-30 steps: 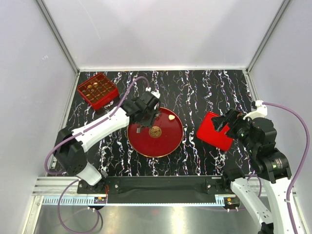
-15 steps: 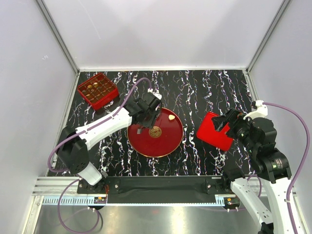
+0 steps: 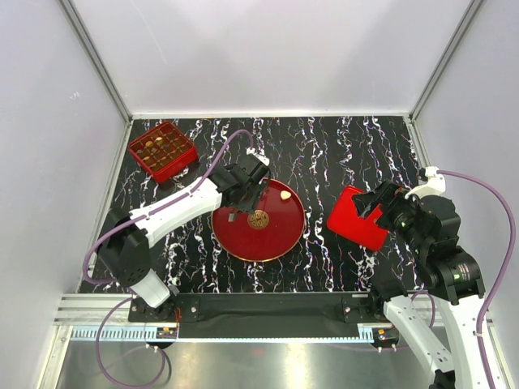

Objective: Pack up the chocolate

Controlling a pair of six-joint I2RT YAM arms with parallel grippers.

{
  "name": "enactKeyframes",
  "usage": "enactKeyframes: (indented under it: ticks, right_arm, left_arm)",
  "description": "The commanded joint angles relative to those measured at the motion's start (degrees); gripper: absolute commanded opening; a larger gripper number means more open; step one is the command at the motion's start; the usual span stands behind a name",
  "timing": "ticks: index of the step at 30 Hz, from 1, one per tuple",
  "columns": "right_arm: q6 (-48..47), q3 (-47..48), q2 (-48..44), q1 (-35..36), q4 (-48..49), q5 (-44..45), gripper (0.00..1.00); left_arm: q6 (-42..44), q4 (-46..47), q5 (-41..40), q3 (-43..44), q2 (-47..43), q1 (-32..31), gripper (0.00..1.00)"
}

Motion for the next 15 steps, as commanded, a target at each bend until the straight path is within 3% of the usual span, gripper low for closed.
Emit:
enactKeyframes:
  ticks: [1,15]
  right_arm:
    - [-0.45,1.57,-0.19,0.04,1.59,0.87,1.0]
    - [-0.36,1.48,-0.37,0.04,1.33,0.96,1.0]
  left_arm:
    - [0.4,1.92,-2.07,-0.18,-0.93,-0.25,0.49]
    - [0.49,3.33,0.04,-0.97,0.21,-0.25,0.48]
